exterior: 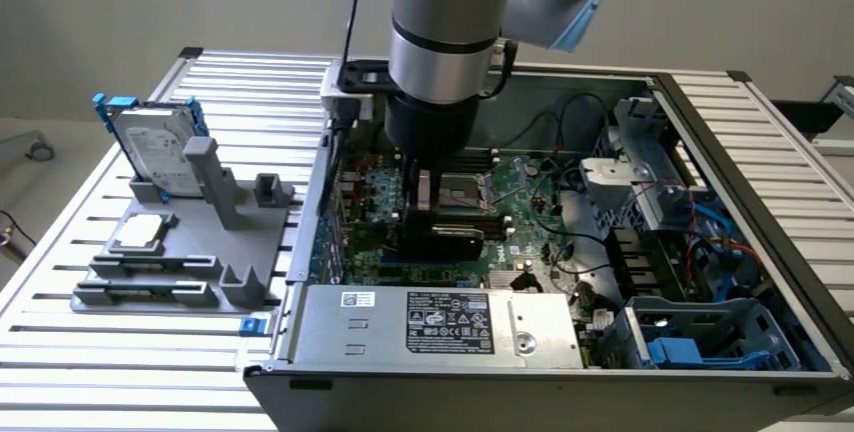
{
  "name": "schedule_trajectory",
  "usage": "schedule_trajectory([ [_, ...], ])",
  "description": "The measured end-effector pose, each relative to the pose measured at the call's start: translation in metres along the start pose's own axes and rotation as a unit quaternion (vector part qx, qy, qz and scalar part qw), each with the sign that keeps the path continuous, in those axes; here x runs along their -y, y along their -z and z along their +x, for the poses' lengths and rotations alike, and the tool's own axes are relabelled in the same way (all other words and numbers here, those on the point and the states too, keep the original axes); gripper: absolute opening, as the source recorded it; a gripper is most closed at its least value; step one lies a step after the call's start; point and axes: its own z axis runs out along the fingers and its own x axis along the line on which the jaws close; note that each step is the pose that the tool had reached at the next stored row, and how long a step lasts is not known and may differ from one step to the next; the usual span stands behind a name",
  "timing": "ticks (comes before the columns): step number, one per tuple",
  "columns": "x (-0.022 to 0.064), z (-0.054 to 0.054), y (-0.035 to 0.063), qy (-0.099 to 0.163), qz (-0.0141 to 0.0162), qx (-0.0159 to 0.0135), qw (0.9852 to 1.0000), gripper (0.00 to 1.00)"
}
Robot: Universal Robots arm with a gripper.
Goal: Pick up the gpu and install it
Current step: 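Insert the gpu into the slot, then press down on the gpu until it lock into place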
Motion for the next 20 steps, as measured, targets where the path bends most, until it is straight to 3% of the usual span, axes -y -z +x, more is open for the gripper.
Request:
schedule_trajectory([
  [4, -0.0004, 0.000, 0.0092, 0.000, -0.0002, 0.0006, 1.0000, 0.44],
  [6, -0.0005, 0.000, 0.0130, 0.000, -0.0003, 0.0009, 1.0000, 0.32],
  [7, -0.0005, 0.000, 0.0142, 0.000, -0.0003, 0.0010, 1.0000, 0.32],
  [9, -0.0005, 0.000, 0.0148, 0.000, -0.0003, 0.0013, 1.0000, 0.20],
  [10, -0.0005, 0.000, 0.0148, 0.000, -0.0003, 0.0014, 1.0000, 0.20],
  [12, -0.0005, 0.000, 0.0148, 0.000, -0.0003, 0.0013, 1.0000, 0.11],
  [20, -0.0005, 0.000, 0.0149, 0.000, -0.0004, 0.0012, 1.0000, 0.11],
])
